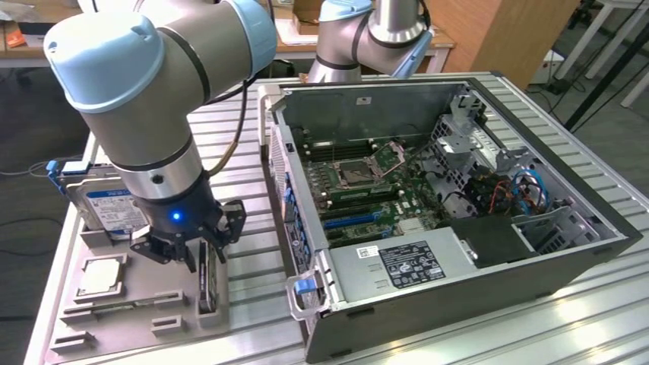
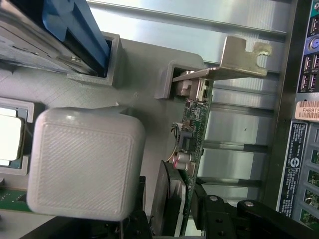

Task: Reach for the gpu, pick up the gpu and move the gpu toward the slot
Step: 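Pick up the gpu and move the gpu toward the slot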

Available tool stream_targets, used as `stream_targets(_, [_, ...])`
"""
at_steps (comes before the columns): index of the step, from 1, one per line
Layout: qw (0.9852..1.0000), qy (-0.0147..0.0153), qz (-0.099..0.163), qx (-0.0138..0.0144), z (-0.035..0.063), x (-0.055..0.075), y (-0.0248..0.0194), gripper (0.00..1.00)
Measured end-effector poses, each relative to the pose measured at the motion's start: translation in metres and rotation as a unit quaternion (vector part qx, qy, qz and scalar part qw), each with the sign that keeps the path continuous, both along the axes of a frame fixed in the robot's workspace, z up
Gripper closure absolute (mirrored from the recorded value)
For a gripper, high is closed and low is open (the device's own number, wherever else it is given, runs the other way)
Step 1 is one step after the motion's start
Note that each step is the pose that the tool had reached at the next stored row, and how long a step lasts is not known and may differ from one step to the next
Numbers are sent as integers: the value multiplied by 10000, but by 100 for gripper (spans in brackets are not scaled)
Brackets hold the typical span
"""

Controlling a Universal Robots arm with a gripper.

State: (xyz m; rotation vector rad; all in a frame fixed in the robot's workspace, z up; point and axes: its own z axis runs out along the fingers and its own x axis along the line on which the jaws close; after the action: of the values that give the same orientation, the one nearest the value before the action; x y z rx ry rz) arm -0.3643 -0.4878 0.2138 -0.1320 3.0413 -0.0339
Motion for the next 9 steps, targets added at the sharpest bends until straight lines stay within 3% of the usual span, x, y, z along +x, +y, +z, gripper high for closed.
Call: stream_targets(9, [10000, -1, -85, 11, -2, 7, 1, 53])
